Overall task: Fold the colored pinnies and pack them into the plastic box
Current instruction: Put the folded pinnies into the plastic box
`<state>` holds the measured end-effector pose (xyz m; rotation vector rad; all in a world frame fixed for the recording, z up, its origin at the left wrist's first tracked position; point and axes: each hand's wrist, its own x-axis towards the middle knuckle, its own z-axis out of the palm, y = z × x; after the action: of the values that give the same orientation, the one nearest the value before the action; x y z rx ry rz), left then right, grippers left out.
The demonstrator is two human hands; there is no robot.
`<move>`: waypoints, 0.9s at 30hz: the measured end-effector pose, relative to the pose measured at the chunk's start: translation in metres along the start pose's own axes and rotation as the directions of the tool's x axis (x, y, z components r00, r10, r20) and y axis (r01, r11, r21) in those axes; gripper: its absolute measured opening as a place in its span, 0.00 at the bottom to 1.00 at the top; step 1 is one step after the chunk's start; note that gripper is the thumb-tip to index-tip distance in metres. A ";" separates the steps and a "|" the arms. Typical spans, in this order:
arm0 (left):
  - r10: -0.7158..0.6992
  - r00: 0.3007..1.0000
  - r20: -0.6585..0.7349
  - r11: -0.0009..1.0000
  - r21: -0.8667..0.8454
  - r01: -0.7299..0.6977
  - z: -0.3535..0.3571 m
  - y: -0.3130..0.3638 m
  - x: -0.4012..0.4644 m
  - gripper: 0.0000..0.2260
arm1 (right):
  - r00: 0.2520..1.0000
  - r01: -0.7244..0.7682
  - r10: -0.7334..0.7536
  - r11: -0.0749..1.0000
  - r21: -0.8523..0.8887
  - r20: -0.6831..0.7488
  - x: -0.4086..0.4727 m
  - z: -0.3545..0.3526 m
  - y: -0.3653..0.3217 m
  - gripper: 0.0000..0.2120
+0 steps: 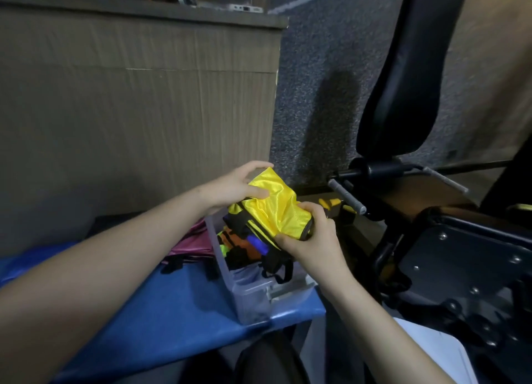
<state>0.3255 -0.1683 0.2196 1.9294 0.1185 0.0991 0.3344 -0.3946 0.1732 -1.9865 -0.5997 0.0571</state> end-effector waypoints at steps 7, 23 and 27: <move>-0.036 0.999 0.021 0.998 0.060 0.035 -0.001 -0.001 0.039 0.26 | 0.993 -0.072 0.074 0.997 -0.023 0.095 0.015 -0.002 0.006 0.34; -0.073 0.996 0.051 0.922 0.384 0.048 0.006 -0.053 0.024 0.20 | 0.981 0.156 -0.080 0.872 -0.464 0.179 0.001 0.018 -0.003 0.26; 0.024 0.999 -0.022 0.947 0.320 -0.016 -0.013 -0.047 -0.008 0.15 | 0.971 0.213 -0.147 0.889 -0.406 0.187 -0.005 0.037 -0.019 0.24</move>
<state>0.3144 -0.1407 0.1805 2.2545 0.1386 0.1244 0.3116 -0.3592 0.1704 -2.3499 -0.9602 -0.0423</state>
